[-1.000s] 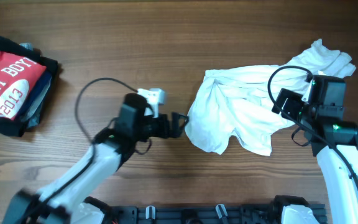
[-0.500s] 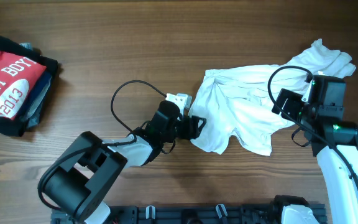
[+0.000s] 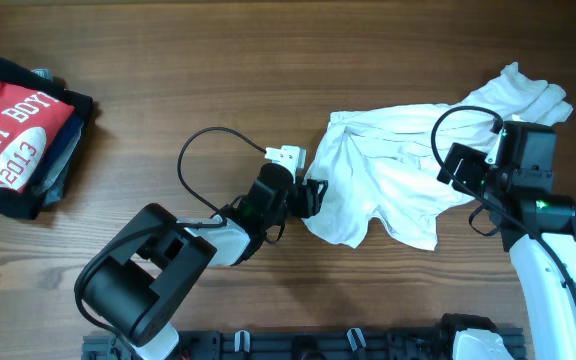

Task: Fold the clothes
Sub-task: 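Pull the shirt leftward with the left gripper, stretching it out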

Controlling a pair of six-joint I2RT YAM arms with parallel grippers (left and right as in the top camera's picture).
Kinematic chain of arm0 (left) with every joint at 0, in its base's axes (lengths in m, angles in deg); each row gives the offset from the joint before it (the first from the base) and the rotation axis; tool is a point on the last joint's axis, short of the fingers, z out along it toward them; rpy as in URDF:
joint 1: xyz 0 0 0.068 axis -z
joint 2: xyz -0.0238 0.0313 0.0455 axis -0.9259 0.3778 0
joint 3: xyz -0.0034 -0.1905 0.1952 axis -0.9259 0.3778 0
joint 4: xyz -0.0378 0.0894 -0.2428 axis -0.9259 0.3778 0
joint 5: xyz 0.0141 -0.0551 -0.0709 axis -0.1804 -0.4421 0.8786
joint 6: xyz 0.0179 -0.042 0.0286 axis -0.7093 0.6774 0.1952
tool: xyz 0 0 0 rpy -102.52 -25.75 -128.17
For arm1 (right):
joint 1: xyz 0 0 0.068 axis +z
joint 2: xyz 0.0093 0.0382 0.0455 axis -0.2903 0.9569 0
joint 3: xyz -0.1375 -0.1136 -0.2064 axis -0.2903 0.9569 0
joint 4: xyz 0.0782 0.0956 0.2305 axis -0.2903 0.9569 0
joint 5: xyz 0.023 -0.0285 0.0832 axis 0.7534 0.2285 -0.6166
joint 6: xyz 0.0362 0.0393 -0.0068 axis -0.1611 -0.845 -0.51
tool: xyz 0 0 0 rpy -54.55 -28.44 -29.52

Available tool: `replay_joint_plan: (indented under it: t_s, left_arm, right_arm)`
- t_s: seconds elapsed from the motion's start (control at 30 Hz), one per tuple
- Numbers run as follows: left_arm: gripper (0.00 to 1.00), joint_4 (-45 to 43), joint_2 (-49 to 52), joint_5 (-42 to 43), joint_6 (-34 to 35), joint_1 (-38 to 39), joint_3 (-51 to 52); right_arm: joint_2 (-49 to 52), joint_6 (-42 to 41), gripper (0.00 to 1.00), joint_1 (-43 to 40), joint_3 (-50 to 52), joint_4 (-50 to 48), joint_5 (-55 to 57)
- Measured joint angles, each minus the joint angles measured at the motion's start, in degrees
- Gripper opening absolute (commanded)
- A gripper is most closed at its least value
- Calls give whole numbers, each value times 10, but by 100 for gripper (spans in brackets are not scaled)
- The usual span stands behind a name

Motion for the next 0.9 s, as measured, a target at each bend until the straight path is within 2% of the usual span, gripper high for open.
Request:
replay_joint_plan:
  t_s: [0.07, 0.17, 0.37, 0.5, 0.63, 0.7, 0.8, 0.9]
  left_arm:
    - [34, -8, 9, -7, -19, 9, -1]
    - [4, -10, 15, -16, -33, 24, -1]
    - [4, -34, 18, -24, -55, 31, 0]
    - [4, 14, -50, -54, -96, 26, 2]
    - [4, 48, -205, -80, -119, -68, 2]
    - [4, 52, -245, -84, -124, -128, 2]
    - [4, 55, -256, -92, -129, -211, 2]
    - [4, 40, -252, -94, -169, -266, 2]
  right_arm:
    - [0, -7, 99, 0, 0, 0, 0]
    - [0, -9, 99, 0, 0, 0, 0]
    - [0, -10, 100, 0, 0, 2, 0]
    - [0, -10, 99, 0, 0, 4, 0]
    - [0, -10, 99, 0, 0, 5, 0]
    - [0, -10, 100, 0, 0, 5, 0]
    - [0, -10, 99, 0, 0, 5, 0]
    - [0, -10, 99, 0, 0, 10, 0]
